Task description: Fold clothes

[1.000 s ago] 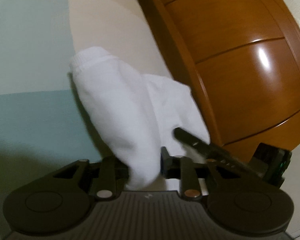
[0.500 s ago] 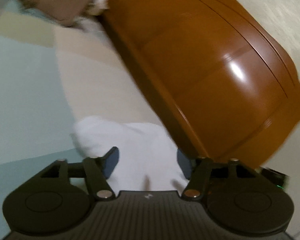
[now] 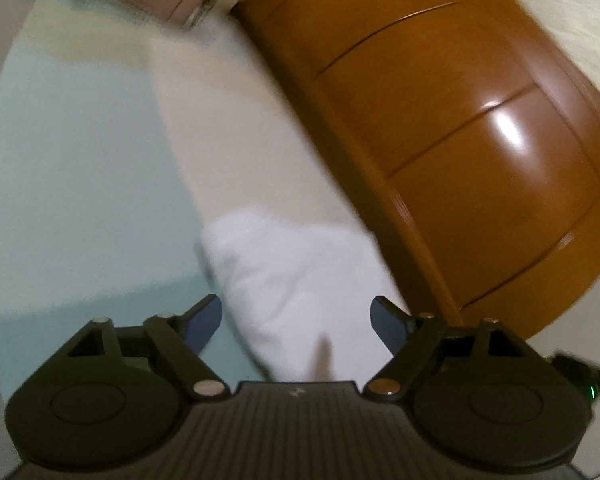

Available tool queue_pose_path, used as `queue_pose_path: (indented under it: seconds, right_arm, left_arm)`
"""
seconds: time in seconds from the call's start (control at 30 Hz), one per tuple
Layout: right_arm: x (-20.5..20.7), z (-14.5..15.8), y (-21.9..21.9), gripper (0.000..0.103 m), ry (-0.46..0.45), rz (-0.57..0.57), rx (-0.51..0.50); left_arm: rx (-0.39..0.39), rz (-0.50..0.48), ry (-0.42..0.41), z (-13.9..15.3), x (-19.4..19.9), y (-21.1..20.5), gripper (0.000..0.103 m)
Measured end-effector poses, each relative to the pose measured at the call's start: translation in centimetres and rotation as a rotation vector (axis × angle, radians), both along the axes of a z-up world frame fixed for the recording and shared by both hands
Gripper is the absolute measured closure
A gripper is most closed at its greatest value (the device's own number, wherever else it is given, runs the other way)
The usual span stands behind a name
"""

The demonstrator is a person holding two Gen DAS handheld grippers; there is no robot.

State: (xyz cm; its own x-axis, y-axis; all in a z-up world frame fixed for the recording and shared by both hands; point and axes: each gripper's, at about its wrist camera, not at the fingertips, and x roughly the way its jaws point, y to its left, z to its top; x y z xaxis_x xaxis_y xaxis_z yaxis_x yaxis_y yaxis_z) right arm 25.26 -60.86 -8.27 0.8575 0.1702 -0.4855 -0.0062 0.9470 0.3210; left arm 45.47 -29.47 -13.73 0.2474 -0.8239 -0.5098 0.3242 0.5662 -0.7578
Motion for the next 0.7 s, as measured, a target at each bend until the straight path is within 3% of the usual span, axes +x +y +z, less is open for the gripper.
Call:
queue_pose_path:
  seconds: [0.07, 0.2, 0.4, 0.47, 0.6, 0.7]
  right_arm:
    - [-0.3, 0.2, 0.5, 0.040, -0.012, 0.011, 0.029]
    - [-0.9, 0.0, 1.6, 0.037, 0.009, 0.039, 0.028]
    - [-0.5, -0.8, 3.5, 0.035, 0.036, 0.003, -0.220]
    - [0.1, -1.2, 3.4, 0.031, 0.034, -0.002, -0.247]
    - [1.7, -3.9, 2.0, 0.031, 0.115, -0.032, -0.188]
    - [1.0, -4.0, 1.7, 0.031, 0.087, -0.030, -0.166]
  left_arm:
    - [-0.020, -0.007, 0.068, -1.2, 1.0, -0.9, 0.022]
    - [0.011, 0.018, -0.082, 1.2, 0.1, -1.5, 0.021]
    - [0.056, 0.056, -0.307, 4.7, -1.2, -2.3, 0.021]
    - [0.072, 0.069, -0.382, 5.9, -1.6, -2.5, 0.021]
    - [0.075, -0.088, -0.456, 7.3, -2.8, -6.0, 0.020]
    - [0.113, -0.191, -0.457, 6.0, -3.6, -8.9, 0.019]
